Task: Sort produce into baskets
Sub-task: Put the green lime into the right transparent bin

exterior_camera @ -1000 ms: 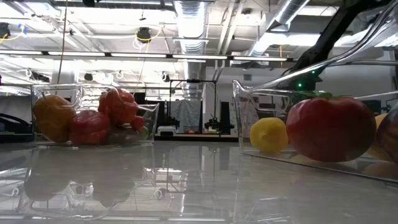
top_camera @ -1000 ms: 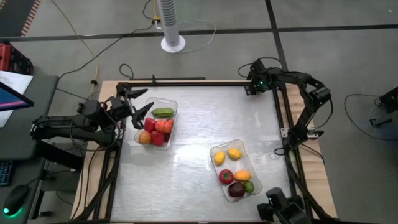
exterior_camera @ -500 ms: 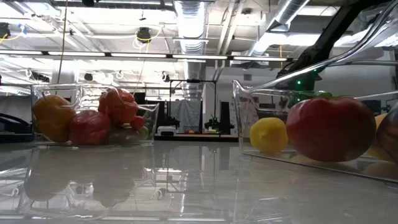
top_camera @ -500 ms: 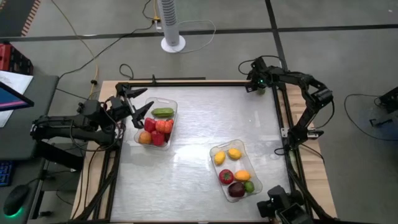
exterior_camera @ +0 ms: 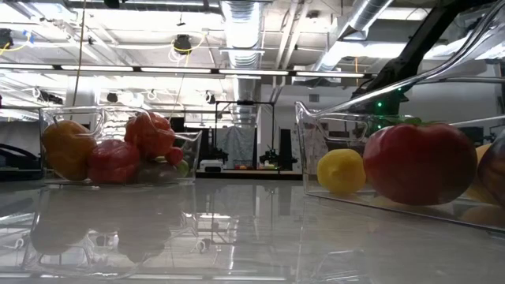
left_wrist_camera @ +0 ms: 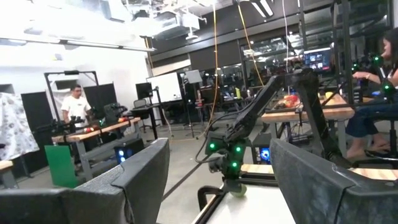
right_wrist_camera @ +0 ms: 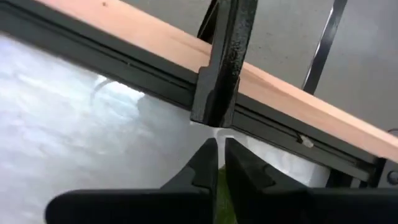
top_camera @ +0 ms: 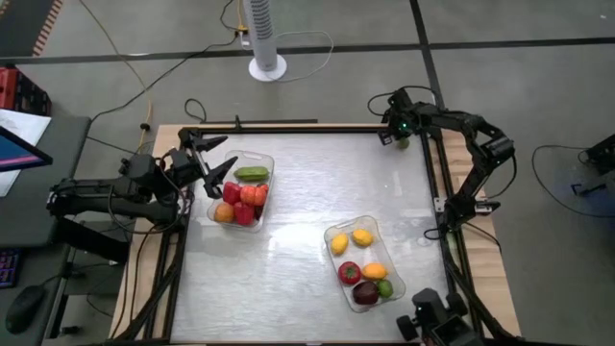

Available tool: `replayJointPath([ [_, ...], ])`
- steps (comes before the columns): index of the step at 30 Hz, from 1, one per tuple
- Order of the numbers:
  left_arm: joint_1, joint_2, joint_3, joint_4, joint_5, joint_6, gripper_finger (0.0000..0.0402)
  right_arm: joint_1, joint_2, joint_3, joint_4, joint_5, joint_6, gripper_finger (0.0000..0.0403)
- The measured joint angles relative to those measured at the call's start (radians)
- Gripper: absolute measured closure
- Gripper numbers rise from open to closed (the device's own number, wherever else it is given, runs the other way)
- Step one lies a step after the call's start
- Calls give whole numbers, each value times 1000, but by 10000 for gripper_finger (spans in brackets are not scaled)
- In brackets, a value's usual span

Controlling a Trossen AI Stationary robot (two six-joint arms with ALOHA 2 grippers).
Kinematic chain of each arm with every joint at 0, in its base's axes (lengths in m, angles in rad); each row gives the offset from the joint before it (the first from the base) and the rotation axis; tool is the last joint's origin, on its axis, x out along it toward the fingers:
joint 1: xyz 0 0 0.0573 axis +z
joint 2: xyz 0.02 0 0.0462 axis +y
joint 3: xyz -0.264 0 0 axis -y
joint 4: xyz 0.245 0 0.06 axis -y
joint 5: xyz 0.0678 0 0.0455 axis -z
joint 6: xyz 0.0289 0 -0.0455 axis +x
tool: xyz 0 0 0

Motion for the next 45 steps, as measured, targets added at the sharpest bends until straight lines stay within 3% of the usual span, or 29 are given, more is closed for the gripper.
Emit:
replayJointPath([
  [5,0,0,0,1,0,0,136,12,0,0,-10,4,-48,322],
  [16,0,0,0,1,0,0,136,18,0,0,-57,5,-64,185],
  [20,0,0,0,1,1,0,136,16,0,0,-92,22,-33,152],
  [30,0,0,0,2,1,0,136,27,-1,17,-205,59,66,143],
  [37,0,0,0,2,1,0,136,60,-1,22,-252,60,44,143],
  [45,0,0,0,6,1,0,136,106,-1,106,-386,92,100,143],
])
